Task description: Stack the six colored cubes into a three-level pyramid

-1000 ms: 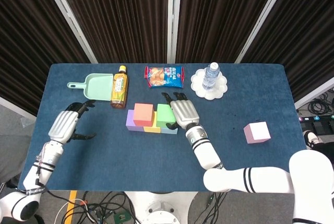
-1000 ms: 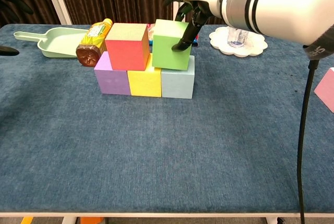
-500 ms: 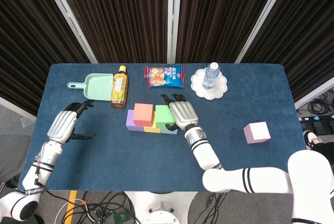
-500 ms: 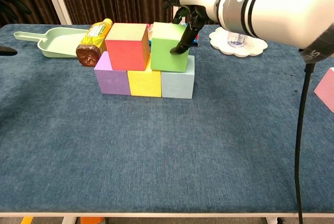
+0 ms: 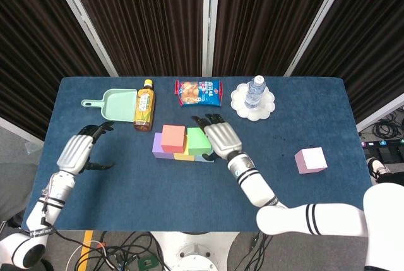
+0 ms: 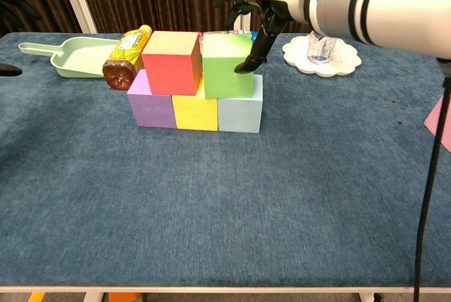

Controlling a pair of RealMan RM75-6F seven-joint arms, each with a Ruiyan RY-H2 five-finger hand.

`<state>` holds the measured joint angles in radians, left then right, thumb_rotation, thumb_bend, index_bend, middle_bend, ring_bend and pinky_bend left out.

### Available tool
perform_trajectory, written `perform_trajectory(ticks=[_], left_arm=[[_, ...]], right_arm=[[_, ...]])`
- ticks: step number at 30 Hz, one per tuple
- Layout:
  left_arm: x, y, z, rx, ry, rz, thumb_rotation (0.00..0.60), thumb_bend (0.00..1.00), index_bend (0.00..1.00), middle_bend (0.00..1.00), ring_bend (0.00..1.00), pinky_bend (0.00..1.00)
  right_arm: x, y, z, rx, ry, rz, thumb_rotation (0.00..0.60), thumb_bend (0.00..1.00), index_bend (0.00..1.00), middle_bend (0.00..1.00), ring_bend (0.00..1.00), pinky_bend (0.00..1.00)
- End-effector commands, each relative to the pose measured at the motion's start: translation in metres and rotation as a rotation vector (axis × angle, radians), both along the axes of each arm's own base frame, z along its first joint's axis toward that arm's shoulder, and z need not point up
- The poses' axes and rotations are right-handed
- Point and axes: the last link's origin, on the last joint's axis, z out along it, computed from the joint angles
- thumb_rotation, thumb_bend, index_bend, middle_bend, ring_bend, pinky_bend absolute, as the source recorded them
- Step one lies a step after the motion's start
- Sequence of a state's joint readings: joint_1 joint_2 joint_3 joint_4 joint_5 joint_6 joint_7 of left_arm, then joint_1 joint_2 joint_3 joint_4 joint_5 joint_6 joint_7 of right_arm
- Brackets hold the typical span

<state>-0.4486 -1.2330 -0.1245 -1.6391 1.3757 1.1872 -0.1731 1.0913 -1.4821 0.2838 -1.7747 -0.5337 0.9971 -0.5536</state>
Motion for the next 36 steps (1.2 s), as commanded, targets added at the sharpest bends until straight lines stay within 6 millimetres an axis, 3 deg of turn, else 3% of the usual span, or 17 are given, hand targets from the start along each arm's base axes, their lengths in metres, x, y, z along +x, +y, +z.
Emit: perform_trajectory(ticks=[1,14,25,36], left_arm=[[0.0,0.0,0.0,0.0,0.001,0.002,0.6,0.09,0.12,0.22,0.25,0.16],[0.0,0.002,0.001,-0.003,-0.003,0.014,0.6,0.09,0.12,0.22,0.25,0.16],[-0.001,0.003,0.001,-0.012,-0.011,0.014,0.6,0.09,0.11,0.21,0.23,0.16],[-0.001,0.002,0.001,-0.012,-0.016,0.012,0.6,0.09,0.11,0.21,0.22,0.16]], right_arm=[[-0.008,-0.003,0.006,0.007,0.017,0.049,0.6,0.12,0.0,0.19,0.0,0.0],[-0.011,-0.018,-0.007,0.004,0.018,0.084,0.6,0.12,0.0,0.22,0.0,0.0],[-0.013,-0.017,-0.011,-0.014,-0.014,0.062,0.6,0.15,0.0,0.38,0.0,0.0],[-0.011,-0.014,-0.01,-0.036,-0.017,0.041,0.6,0.16,0.0,0.38,0.0,0.0]])
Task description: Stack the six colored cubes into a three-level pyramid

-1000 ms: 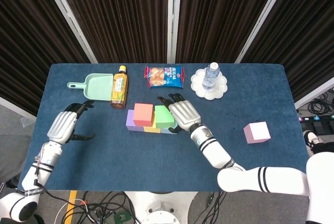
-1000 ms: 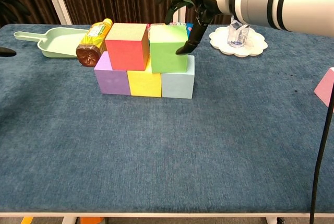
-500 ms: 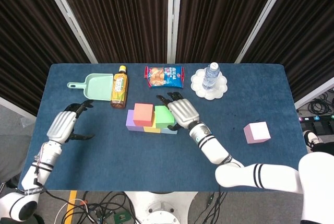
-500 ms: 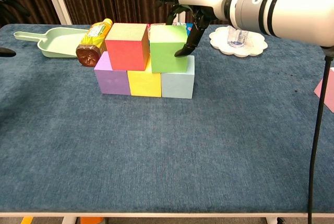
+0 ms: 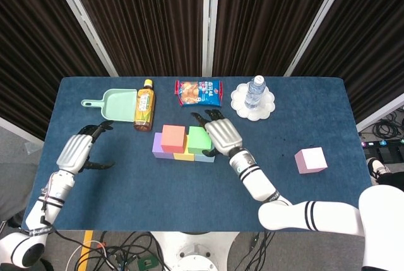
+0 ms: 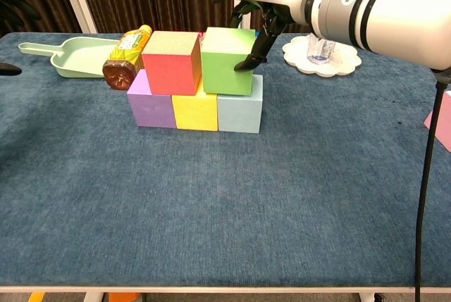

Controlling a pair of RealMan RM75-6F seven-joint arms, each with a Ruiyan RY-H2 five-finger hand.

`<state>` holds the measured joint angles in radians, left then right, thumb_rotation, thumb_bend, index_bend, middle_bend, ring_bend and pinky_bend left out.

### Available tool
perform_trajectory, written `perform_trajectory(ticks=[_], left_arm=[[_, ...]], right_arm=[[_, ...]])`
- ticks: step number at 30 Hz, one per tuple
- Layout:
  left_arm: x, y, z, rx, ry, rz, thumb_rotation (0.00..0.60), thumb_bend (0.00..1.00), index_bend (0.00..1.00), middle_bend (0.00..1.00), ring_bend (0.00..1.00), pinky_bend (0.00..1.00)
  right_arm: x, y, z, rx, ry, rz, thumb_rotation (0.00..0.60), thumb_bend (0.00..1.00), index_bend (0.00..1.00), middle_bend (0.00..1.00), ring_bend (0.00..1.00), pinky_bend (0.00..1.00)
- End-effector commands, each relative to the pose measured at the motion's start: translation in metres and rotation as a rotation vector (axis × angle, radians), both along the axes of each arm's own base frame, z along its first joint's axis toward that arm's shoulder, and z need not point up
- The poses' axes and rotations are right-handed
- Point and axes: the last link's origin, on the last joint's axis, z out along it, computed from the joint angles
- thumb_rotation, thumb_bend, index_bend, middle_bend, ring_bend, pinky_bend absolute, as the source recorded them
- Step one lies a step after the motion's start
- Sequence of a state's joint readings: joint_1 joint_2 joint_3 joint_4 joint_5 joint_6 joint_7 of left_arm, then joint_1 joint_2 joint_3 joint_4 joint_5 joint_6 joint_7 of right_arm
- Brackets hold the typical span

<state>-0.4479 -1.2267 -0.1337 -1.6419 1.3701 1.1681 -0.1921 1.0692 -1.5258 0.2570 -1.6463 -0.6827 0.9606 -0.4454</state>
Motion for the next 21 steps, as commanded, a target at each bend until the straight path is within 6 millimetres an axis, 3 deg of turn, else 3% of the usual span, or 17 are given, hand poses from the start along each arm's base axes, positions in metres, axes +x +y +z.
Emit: perform_trajectory(ticks=[1,21], left_arm=[[-0.0007,-0.0002,-0.0002,-0.002,0.0,0.002,0.6,0.09,0.11,0.21,0.22,0.16],[-0.0029,0.0006,-0.0008,-0.006,-0.005,0.007,0.6,0.09,0.11,0.21,0.22,0.16]], right_arm=[[0.0004,-0.0001,-0.0017,0.002,0.003,-0.008,0.6,0.16,0.0,0.38,0.0,0.0],[0.0076,-0.0002,-0.0112,0.01,0.003,-0.019,0.6,0.16,0.0,0.37,0.0,0.0]])
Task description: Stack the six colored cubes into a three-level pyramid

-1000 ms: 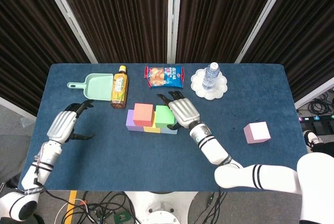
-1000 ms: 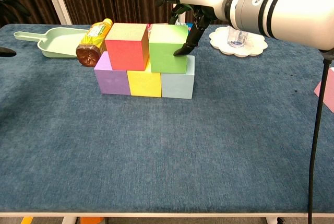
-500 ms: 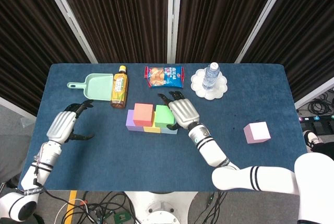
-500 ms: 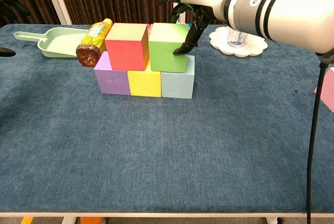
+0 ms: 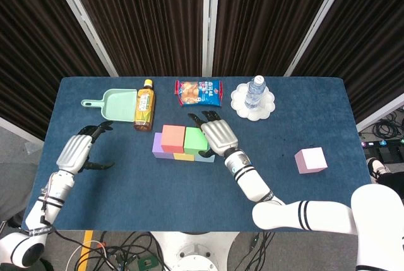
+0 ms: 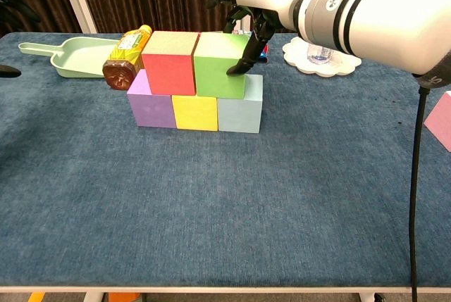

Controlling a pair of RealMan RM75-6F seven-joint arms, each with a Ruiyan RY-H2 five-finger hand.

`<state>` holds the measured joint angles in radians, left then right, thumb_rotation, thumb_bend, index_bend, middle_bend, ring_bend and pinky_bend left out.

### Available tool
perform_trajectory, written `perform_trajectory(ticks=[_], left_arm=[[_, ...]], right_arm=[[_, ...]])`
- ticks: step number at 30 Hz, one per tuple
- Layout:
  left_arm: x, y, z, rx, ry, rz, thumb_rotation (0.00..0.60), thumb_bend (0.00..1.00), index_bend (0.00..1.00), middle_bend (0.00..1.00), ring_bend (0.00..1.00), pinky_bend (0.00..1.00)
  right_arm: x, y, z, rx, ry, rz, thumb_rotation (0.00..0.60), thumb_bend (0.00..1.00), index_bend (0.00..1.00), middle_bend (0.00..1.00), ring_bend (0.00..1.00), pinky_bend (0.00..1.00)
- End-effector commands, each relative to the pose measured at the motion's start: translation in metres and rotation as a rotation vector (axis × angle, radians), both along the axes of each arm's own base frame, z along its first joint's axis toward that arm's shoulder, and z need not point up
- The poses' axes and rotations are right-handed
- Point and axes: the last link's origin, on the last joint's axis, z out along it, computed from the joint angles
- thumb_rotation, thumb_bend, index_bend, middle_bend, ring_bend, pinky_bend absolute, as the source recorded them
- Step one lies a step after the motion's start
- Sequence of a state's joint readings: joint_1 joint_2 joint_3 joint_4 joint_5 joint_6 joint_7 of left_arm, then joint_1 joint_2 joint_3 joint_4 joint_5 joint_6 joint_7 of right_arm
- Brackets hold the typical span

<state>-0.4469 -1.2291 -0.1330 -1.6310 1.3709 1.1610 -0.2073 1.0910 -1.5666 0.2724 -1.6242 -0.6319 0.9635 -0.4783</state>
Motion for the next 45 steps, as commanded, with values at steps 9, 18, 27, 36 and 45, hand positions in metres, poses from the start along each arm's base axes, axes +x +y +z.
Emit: perform_trajectory(ticks=[9,18,27,36,45], left_arm=[[-0.001,0.0,-0.001,-0.002,-0.003,0.001,0.6,0.09,0.11,0.21,0.22,0.16],[-0.002,0.0,0.0,-0.001,-0.006,0.001,0.6,0.09,0.11,0.21,0.22,0.16],[-0.001,0.0,0.0,0.002,-0.008,-0.003,0.6,0.09,0.11,0.21,0.23,0.16],[-0.004,-0.001,0.003,0.007,0.008,0.0,0.6,0.09,0.1,0.21,0.22,0.16],[-0.012,-0.001,0.013,0.073,0.052,0.001,0.6,0.09,0.11,0.21,0.22,0.16]], right_arm=[[0.001,0.0,-0.003,0.006,0.003,-0.008,0.6,0.16,0.0,0.36,0.0,0.0],[0.001,0.002,-0.004,0.015,-0.001,-0.01,0.6,0.14,0.0,0.29,0.0,0.0],[0.001,0.003,-0.003,0.02,-0.004,-0.013,0.6,0.13,0.0,0.2,0.0,0.0],[-0.013,0.011,0.036,-0.03,-0.022,-0.016,0.6,0.13,0.0,0.13,0.0,0.0],[-0.09,0.038,0.123,-0.188,0.0,-0.108,0.6,0.15,0.0,0.18,0.0,0.0]])
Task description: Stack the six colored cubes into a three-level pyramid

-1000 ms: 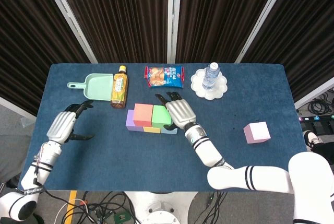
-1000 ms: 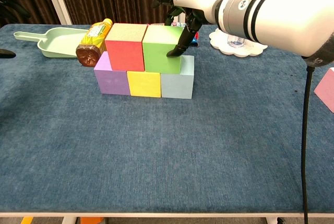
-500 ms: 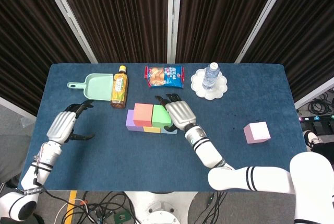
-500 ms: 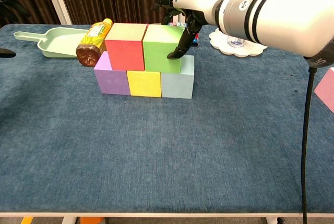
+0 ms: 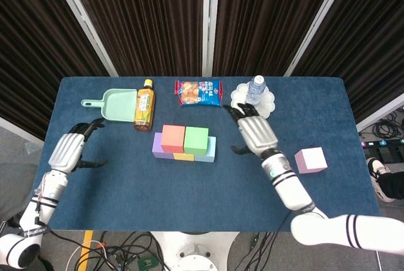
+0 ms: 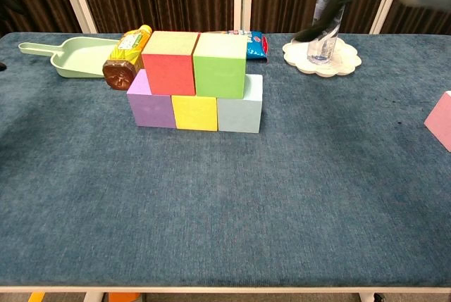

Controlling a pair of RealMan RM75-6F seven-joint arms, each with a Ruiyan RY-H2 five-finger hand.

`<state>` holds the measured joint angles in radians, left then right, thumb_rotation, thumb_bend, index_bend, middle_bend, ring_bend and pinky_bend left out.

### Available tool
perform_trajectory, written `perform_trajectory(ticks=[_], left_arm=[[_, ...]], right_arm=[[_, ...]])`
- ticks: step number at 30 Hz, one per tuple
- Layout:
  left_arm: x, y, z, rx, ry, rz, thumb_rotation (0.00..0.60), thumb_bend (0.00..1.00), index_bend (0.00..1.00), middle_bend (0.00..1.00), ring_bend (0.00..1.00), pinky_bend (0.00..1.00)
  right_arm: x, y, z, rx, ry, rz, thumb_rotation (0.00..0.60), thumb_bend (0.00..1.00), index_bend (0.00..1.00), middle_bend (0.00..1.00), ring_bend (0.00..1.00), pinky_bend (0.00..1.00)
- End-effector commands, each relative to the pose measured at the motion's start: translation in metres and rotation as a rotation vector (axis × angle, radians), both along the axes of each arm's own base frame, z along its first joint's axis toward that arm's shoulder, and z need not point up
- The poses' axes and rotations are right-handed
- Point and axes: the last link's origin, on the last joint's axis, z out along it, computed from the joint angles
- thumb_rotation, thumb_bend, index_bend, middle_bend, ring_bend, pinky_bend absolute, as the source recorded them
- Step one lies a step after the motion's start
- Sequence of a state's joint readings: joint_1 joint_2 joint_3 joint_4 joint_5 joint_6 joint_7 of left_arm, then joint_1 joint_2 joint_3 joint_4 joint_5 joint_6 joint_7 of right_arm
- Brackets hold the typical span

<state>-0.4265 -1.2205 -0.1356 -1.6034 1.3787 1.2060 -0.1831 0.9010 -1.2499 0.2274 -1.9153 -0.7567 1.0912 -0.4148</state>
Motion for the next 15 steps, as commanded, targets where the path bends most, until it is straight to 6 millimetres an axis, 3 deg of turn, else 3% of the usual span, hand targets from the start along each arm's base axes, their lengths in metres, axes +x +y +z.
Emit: perform_trajectory(ticks=[1,7,15], left_arm=[[-0.002,-0.001,0.001,0.01,0.004,0.001,0.6,0.09,0.11,0.21,0.22,0.16],[-0.001,0.0,-0.001,-0.005,0.006,-0.003,0.6,0.09,0.11,0.21,0.22,0.16],[0.004,0.003,-0.005,-0.028,0.0,-0.003,0.6,0.09,0.11,0.21,0.22,0.16]], right_arm=[[-0.049,0.021,0.038,-0.071,0.003,-0.076,0.6,0.15,0.0,0.19,0.0,0.0],[-0.118,0.045,0.067,-0.102,0.017,-0.186,0.6,0.15,0.0,0.2,0.0,0.0],[-0.185,0.064,0.073,-0.078,0.085,-0.236,0.6,0.12,0.0,0.19,0.0,0.0]])
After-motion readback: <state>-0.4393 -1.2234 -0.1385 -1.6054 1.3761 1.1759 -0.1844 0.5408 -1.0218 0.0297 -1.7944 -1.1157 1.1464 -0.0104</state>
